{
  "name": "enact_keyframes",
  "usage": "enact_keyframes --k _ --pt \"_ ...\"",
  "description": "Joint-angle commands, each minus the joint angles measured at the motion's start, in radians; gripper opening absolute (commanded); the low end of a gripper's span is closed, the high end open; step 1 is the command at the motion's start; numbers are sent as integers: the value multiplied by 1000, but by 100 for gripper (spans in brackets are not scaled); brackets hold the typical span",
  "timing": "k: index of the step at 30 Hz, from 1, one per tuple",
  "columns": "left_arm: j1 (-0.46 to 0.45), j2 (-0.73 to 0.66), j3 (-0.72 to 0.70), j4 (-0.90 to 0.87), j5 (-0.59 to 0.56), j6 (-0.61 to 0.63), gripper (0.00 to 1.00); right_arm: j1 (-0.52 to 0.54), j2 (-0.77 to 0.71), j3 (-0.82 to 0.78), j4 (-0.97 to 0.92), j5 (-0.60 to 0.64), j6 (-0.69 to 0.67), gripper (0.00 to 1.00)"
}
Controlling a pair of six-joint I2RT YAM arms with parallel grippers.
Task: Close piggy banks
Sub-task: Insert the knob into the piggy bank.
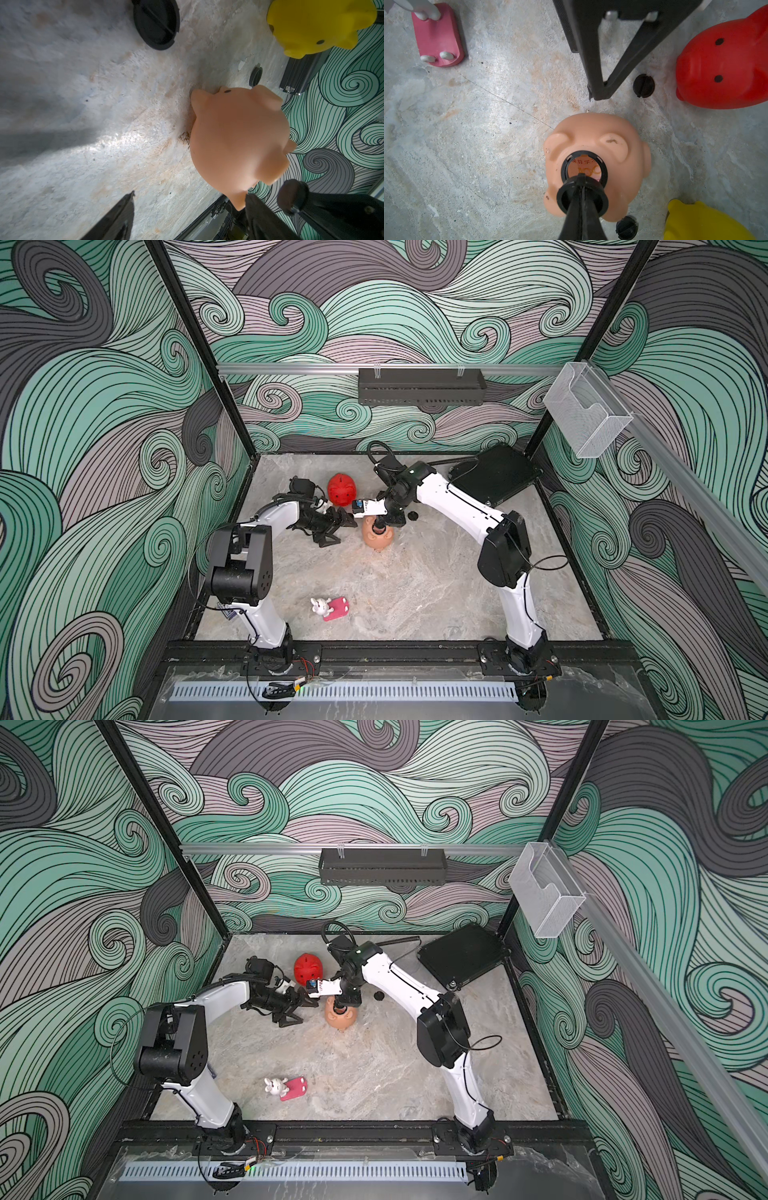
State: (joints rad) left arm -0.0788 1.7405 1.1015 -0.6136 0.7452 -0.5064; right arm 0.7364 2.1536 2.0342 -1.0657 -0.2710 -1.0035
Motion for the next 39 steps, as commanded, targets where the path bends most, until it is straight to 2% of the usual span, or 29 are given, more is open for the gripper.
enact_keyframes --k 1,22,39 --pt "-1 15 30 -8 13 16 83 4 8 11 -36 0 -24 0" --pt "-1 15 18 -14 16 29 83 14 80 58 -21 35 -36 0" --pt "-1 19 15 -13 16 31 83 14 73 21 -20 47 -63 0"
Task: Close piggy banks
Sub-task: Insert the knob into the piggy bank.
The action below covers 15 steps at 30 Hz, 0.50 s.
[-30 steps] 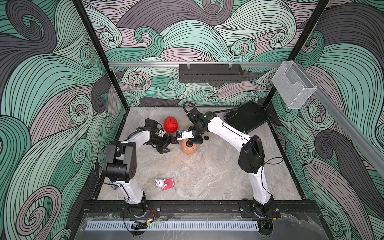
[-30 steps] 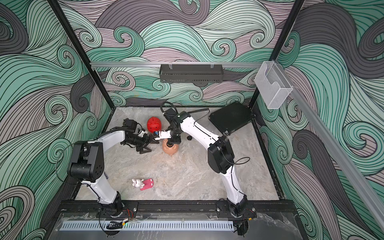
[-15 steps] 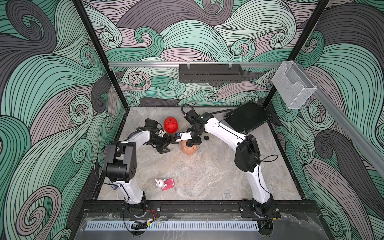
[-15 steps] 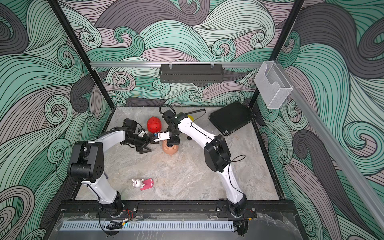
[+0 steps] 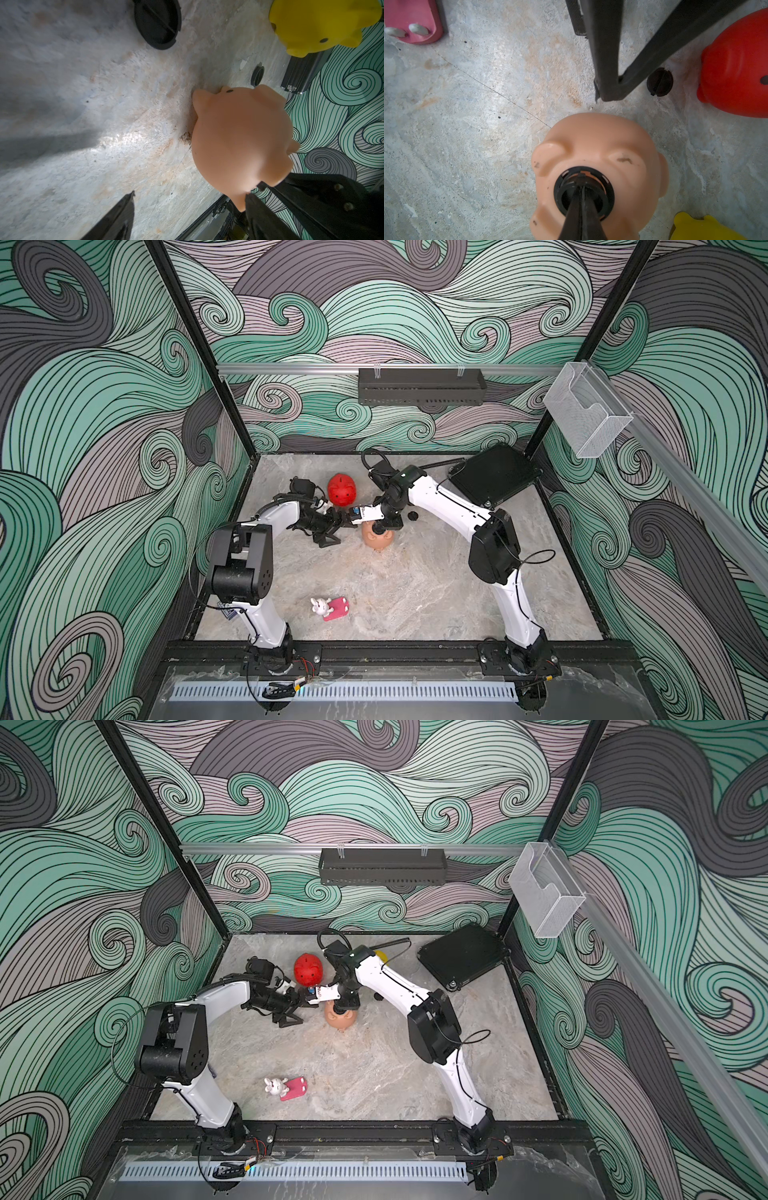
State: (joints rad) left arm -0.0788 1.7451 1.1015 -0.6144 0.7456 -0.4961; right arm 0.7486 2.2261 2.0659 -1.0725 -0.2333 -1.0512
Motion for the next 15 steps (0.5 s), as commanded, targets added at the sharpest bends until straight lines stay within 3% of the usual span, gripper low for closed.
enact_keyframes --k 1,15 --pt "-1 16 15 -12 16 19 83 1 -1 -12 -14 8 -16 0" --pt "-1 25 20 -12 18 24 83 0 8 -37 -14 9 -33 0"
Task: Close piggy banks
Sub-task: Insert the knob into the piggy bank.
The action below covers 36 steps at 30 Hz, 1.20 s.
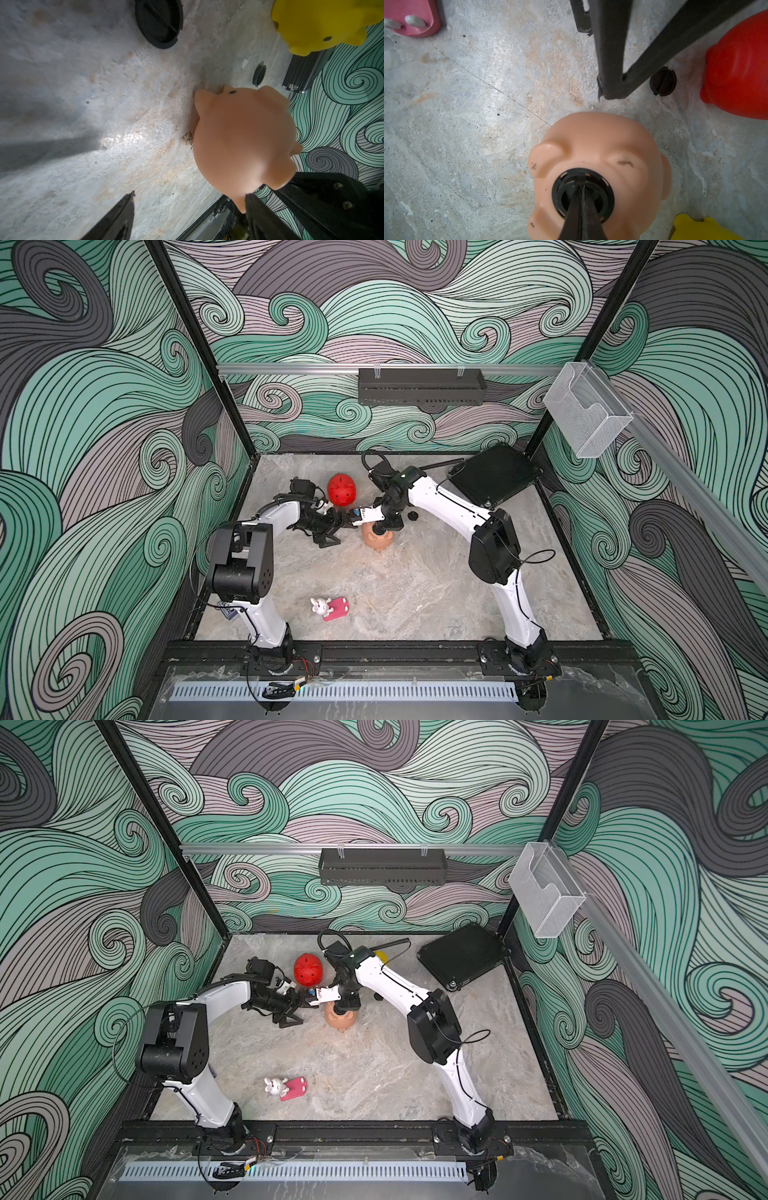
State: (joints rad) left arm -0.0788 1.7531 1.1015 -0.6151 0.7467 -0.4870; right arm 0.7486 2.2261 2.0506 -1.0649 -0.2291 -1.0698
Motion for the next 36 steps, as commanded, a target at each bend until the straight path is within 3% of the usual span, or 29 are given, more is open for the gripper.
enact_keyframes --k 1,36 --pt "-2 18 21 -12 19 13 83 0 9 -26 -22 5 -15 0" --pt "-27 61 103 69 130 -56 83 32 -8 -39 -22 124 -76 0"
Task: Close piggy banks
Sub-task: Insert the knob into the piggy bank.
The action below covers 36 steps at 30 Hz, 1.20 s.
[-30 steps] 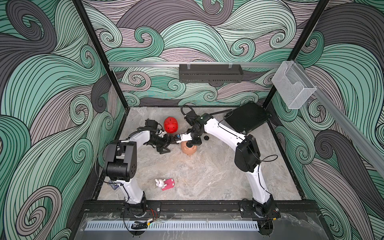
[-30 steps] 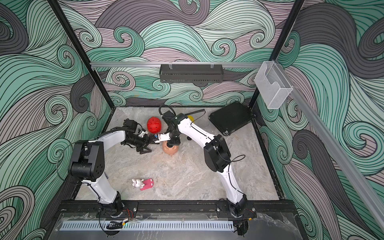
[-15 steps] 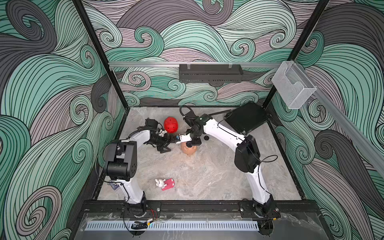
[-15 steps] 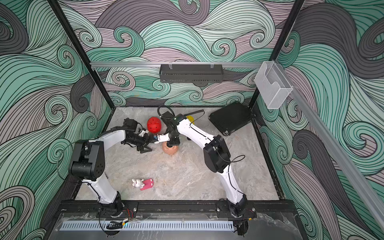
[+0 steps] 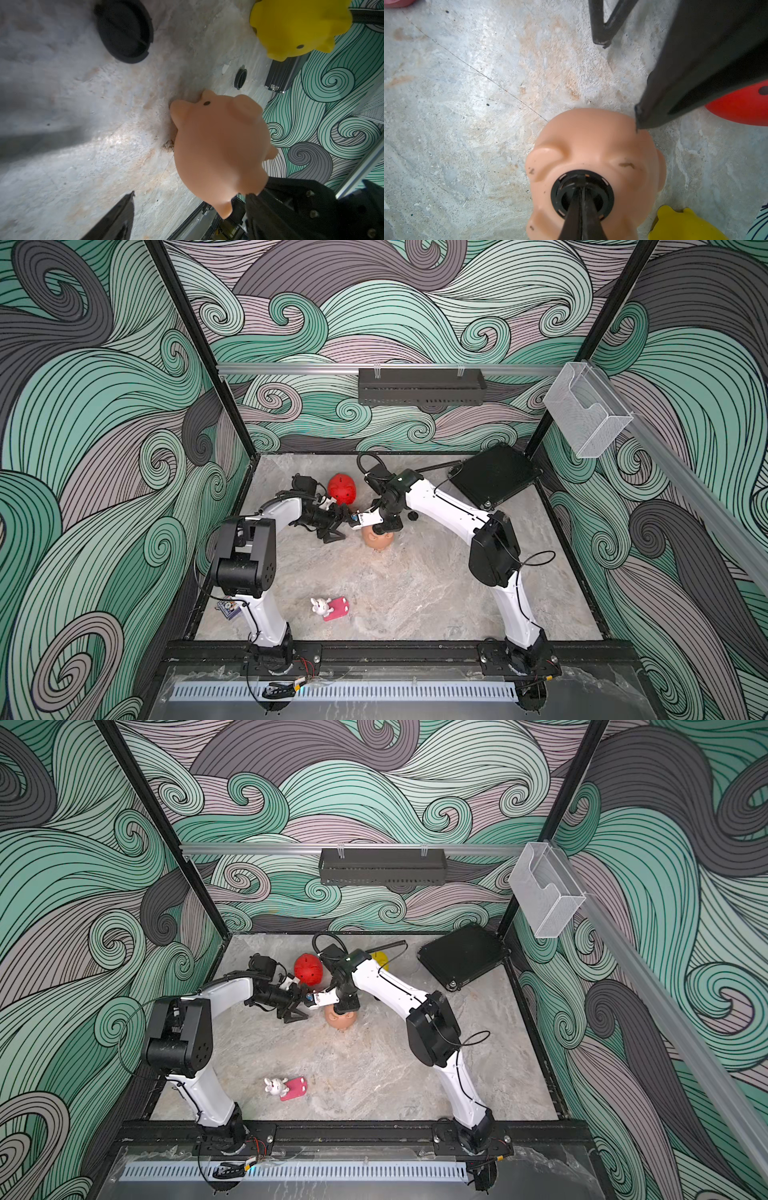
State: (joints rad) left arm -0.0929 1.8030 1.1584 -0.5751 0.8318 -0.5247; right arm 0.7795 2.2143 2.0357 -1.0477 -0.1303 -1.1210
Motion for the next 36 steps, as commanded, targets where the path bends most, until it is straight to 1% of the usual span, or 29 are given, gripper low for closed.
enact_keyframes --k 1,8,10,12,21,24,34,36 --pt "-14 16 54 29 52 -21 83 1 4 -23 -39 24 -30 0" --pt "-35 57 96 34 93 -21 83 6 -2 -33 -39 34 -37 0" --pt "-42 73 108 27 104 -20 81 6 -1 -32 -38 35 -38 0" --pt "-46 76 113 27 103 -19 79 6 -1 -31 -39 40 -43 0" --pt "-65 110 165 25 116 -28 79 7 -4 -27 -37 48 -69 0" --pt "-69 119 176 24 121 -29 77 10 -10 -32 -32 57 -79 0" --pt "-83 124 194 29 135 -43 75 21 -28 -31 -31 85 -86 0" --pt "-86 121 192 29 136 -44 75 22 -41 -45 -8 80 -87 0"
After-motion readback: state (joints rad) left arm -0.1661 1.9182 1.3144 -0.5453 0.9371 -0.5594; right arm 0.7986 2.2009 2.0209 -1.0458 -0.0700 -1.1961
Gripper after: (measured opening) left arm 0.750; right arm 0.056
